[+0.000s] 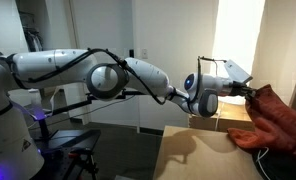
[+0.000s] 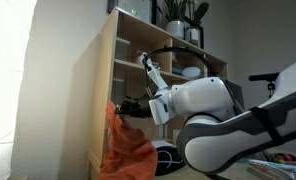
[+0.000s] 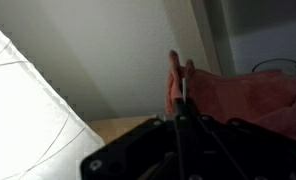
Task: Move the tennis rack slightly to the right. Pick up the orange towel from the top compartment and put it on the table.
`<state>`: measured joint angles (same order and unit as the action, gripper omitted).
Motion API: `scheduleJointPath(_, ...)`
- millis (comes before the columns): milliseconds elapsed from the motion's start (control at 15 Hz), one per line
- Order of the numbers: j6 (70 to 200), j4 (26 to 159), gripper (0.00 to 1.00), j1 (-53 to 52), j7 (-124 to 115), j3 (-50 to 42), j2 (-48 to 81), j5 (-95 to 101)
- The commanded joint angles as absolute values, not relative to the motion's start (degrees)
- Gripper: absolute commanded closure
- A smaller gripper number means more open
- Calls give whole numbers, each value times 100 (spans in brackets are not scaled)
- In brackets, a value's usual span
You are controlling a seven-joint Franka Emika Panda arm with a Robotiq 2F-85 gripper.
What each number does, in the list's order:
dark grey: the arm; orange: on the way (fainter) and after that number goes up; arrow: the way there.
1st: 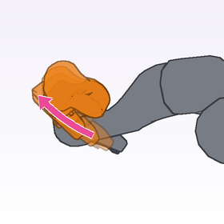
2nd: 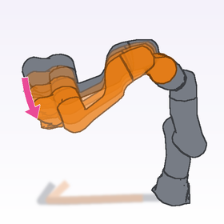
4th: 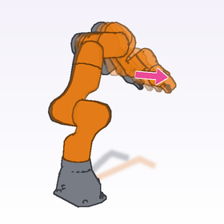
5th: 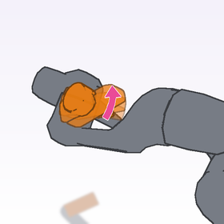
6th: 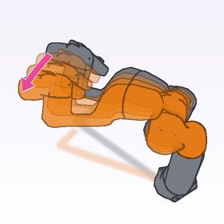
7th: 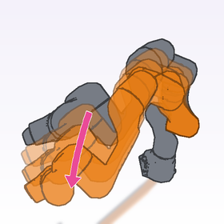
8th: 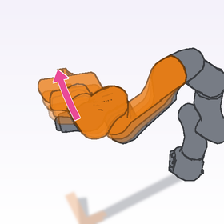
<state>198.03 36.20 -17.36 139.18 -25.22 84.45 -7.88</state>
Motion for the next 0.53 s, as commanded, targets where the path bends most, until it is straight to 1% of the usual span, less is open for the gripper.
scheduleJointPath(0, 19803, 3618, 96, -1734, 13918, -2520, 8445, -788)
scheduleJointPath(267, 19683, 3670, 98, -1717, 13938, -2461, 8450, -621)
scheduleJointPath(333, 19611, 3698, 98, -1667, 13938, -2281, 8459, -286)
scheduleJointPath(467, 19491, 3878, 98, -1667, 14023, -2239, 8478, 47)
